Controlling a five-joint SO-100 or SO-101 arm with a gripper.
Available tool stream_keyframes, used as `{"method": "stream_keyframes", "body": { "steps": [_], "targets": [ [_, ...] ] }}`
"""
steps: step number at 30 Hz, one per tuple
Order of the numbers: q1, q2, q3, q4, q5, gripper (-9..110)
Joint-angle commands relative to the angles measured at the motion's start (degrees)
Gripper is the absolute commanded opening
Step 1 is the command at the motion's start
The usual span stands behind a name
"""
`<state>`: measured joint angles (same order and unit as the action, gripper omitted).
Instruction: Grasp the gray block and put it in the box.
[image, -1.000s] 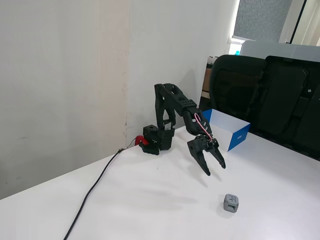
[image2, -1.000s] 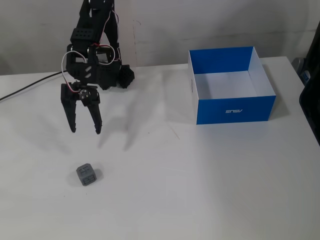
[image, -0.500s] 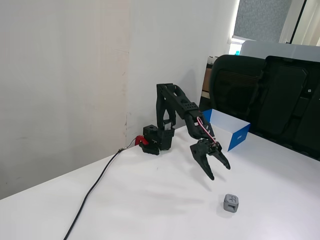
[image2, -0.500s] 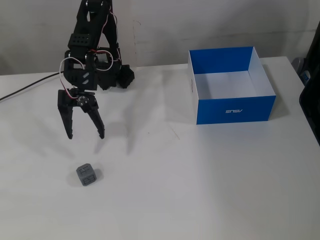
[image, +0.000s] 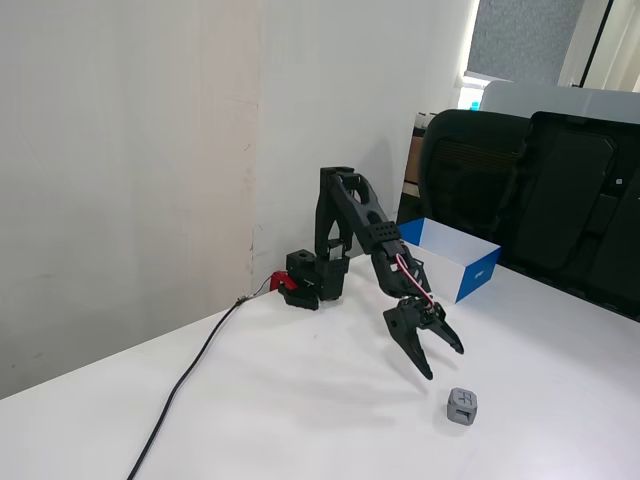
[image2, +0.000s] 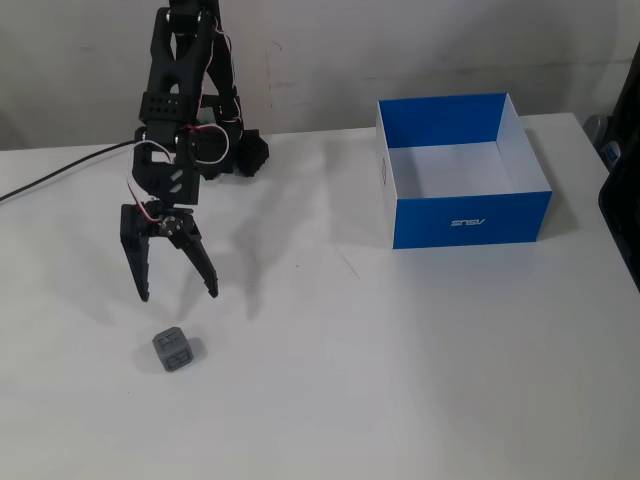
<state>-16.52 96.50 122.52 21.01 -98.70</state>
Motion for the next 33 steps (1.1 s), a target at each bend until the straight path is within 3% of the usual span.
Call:
{"method": "stream_keyframes", "body": {
  "steps": [1, 9, 16, 33],
  "targets": [
    [-0.4, 0.0, -1.8, -1.7, -1.1, 42],
    [-2.1, -4.5, -6.9, -1.2, -3.2, 43],
    [-3.3, -8.1, -17.3, 7.2, -3.7, 42],
    [-3.0, -11.3, -20.9, 6.9, -5.2, 42]
  ]
}}
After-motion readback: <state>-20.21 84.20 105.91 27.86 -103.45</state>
